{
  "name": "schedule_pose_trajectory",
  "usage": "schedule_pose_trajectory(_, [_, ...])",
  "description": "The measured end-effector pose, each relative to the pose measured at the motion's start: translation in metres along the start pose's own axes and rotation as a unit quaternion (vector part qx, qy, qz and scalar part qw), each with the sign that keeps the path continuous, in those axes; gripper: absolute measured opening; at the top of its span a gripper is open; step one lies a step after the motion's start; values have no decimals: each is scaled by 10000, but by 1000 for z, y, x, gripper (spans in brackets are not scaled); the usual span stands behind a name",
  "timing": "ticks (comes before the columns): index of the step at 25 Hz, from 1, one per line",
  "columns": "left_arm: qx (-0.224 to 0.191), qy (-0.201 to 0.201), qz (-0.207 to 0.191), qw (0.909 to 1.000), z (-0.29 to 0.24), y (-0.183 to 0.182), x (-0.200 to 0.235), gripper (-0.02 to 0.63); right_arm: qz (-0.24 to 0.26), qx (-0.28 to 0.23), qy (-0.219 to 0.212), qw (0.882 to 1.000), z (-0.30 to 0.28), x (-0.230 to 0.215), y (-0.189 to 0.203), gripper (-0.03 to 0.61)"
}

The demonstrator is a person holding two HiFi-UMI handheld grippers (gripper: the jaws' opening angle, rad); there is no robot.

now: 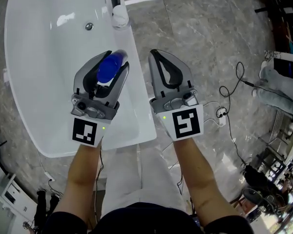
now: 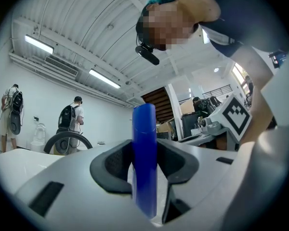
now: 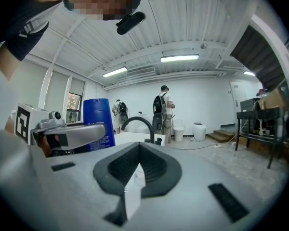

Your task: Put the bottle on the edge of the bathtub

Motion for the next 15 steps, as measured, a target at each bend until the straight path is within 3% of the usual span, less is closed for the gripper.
schedule_pose_trajectory(15, [262,201,-50,9994,-29,61,5,152,-103,297,-45,9995,-23,-16,46,0])
Point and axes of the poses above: the fingertips, and each gripper's own axes: z backward along the fingers, x to its left, y out of its underside, the point moved 7 cm from there along z, backward along the fingers, and after that the axes turned 4 degrees about -z, right-handed, at the moved point
